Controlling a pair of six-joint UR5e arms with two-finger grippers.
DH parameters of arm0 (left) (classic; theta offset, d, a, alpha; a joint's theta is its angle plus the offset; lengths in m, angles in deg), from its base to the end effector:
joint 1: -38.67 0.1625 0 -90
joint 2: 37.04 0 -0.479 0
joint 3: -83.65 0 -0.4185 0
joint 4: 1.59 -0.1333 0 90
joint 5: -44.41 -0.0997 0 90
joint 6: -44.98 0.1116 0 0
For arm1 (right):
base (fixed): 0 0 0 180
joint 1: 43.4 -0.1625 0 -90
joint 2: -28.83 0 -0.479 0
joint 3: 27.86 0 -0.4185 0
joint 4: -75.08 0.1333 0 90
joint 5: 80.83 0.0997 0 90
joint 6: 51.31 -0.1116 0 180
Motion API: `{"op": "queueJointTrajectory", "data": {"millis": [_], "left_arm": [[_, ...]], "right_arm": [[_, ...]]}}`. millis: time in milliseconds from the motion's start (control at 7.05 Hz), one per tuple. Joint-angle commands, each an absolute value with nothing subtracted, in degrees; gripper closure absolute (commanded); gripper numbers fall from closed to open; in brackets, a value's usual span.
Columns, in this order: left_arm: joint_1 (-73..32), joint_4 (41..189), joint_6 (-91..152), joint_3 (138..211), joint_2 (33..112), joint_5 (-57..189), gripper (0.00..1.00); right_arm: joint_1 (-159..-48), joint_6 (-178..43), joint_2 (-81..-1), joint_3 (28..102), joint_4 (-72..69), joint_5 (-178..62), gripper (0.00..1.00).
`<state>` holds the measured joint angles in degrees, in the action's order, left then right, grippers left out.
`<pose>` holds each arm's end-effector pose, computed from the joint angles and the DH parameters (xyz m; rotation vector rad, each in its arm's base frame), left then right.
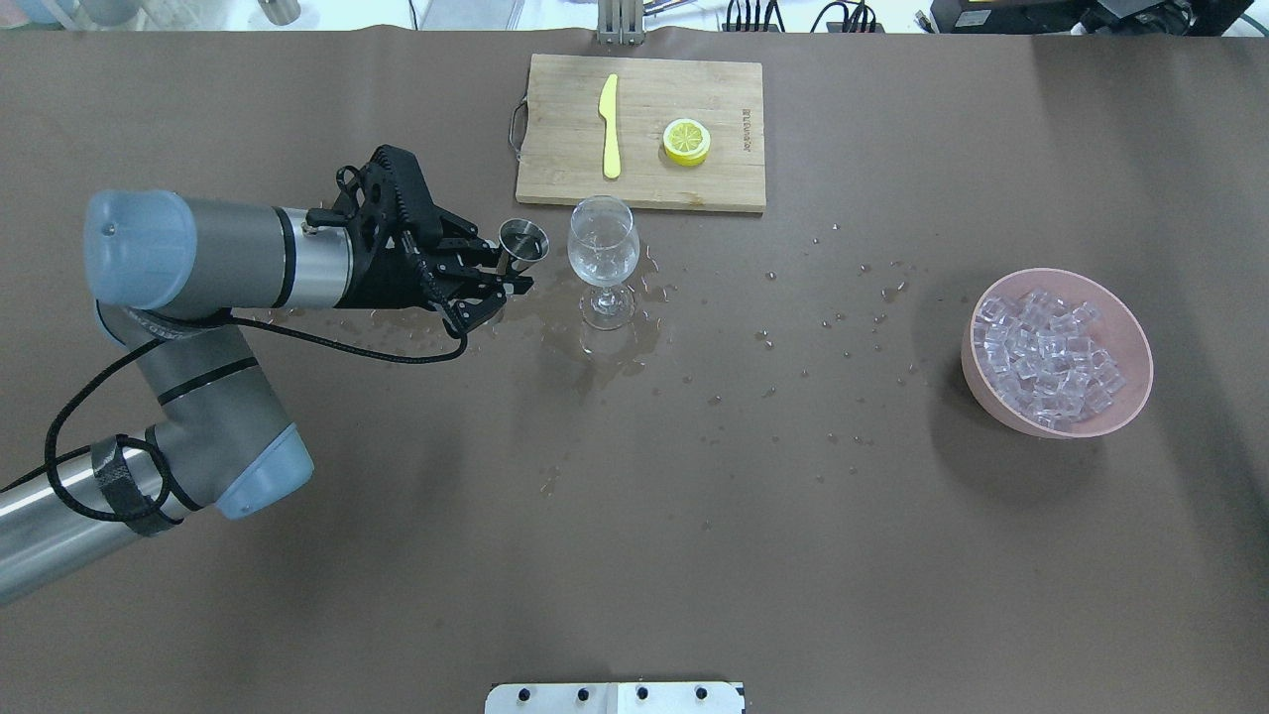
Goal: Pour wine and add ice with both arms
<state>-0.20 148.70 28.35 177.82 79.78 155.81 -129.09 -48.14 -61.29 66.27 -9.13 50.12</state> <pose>0.4686 -0.4966 0.2725 1.1763 1.1498 0.7610 0.0202 -0.5321 0.6783 0.1568 -0.7155 -0.1858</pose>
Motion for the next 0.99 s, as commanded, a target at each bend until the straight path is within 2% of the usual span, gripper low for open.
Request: {"op": "queueJointTrajectory", "data": {"millis": [0, 851], "left_arm": [[-0.53, 138.64, 31.07, 178.75, 83.09, 156.56, 1.00], [-1.06, 128.69, 31.01, 179.71, 85.74, 156.73, 1.00]], "right_arm": [[-129.09, -48.15, -61.34, 66.27, -9.21, 50.13, 0.00], [-129.09, -48.15, -61.52, 66.18, -9.21, 50.12, 0.00]]}}
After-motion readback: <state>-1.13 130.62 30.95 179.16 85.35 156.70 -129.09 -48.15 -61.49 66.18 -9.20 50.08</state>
